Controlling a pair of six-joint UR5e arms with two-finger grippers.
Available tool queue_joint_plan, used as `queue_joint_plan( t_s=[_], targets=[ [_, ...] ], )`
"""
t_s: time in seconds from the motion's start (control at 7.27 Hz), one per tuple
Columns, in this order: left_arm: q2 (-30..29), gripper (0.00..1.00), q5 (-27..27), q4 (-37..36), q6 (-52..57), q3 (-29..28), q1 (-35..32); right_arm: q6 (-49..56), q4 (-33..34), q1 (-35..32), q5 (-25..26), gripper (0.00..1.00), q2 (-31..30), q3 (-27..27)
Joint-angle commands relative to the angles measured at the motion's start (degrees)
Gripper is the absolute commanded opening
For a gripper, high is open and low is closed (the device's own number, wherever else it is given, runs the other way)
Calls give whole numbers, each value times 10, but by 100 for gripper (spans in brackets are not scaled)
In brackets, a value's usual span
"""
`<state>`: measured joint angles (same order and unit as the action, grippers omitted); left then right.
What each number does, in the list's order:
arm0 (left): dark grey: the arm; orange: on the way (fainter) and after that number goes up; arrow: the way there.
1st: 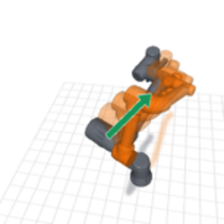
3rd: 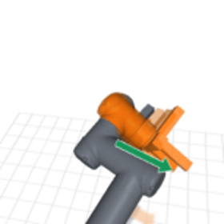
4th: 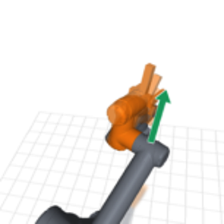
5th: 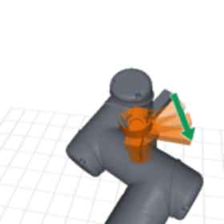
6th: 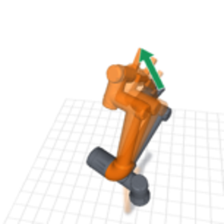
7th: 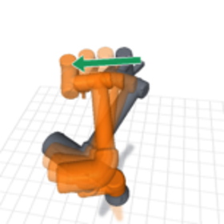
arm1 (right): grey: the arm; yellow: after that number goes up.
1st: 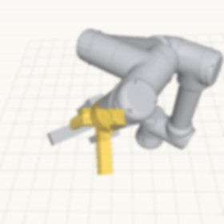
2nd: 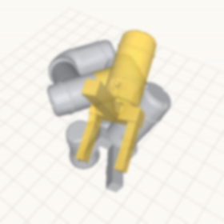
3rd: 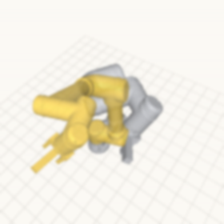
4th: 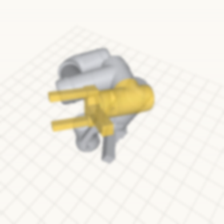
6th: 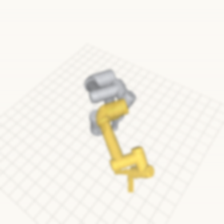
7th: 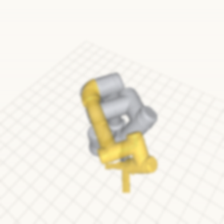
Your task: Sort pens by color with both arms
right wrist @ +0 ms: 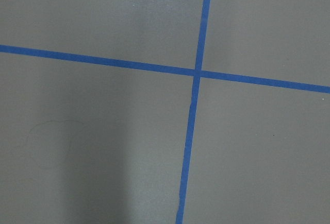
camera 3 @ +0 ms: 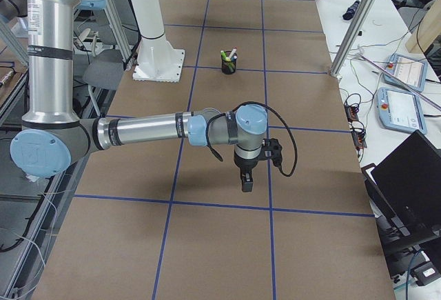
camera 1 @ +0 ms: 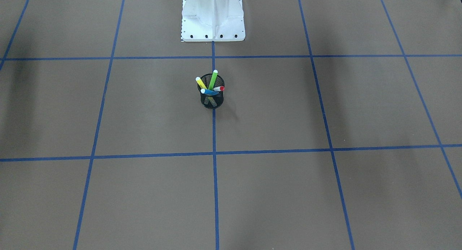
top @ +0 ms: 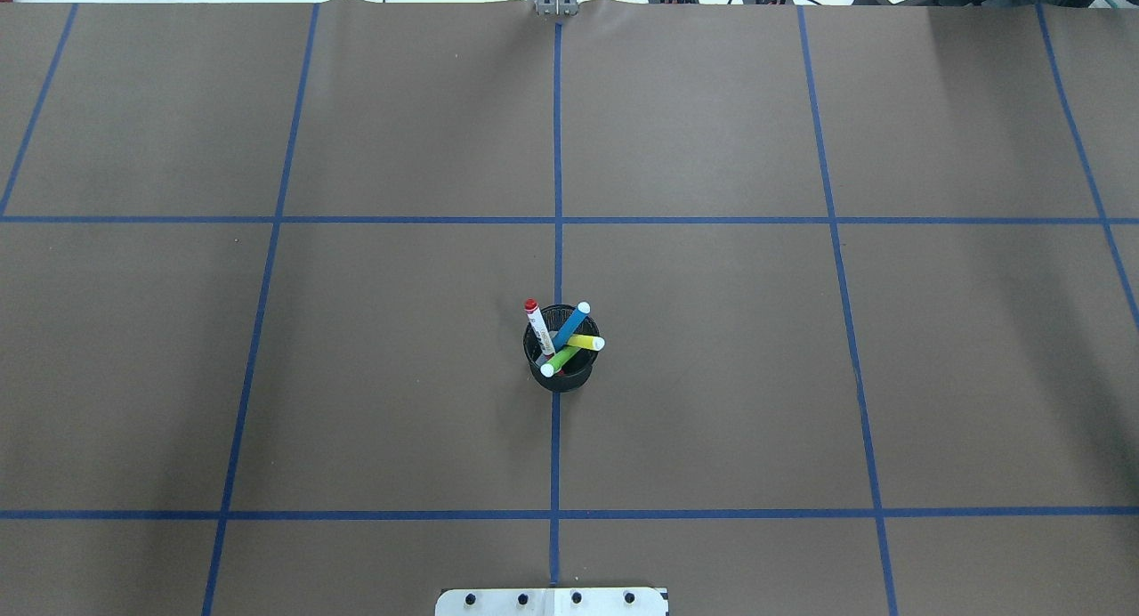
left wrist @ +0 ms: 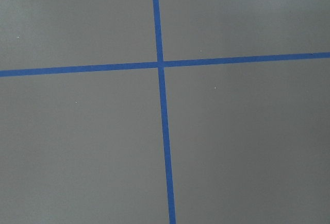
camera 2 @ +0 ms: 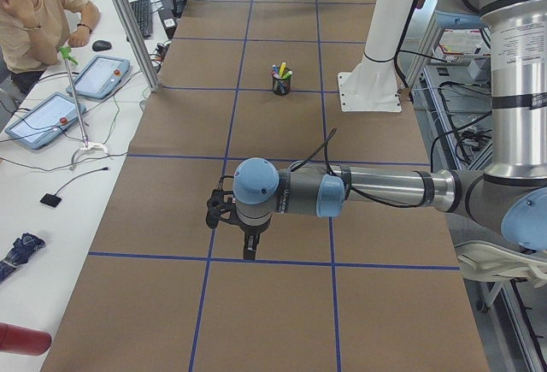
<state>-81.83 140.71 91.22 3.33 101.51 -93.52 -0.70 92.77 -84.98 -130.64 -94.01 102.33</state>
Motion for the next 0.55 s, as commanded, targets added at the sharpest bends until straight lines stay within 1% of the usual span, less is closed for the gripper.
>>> queue_joint_plan(
  t_s=[0.0,0.41],
  targets=[
    [0,100,0,-1,-3,2,0,0,-1,0,0,100,1,-2],
    [-5,100,4,1,1,3,0,-4,-2,2,-1,100,21,-2]
  ],
)
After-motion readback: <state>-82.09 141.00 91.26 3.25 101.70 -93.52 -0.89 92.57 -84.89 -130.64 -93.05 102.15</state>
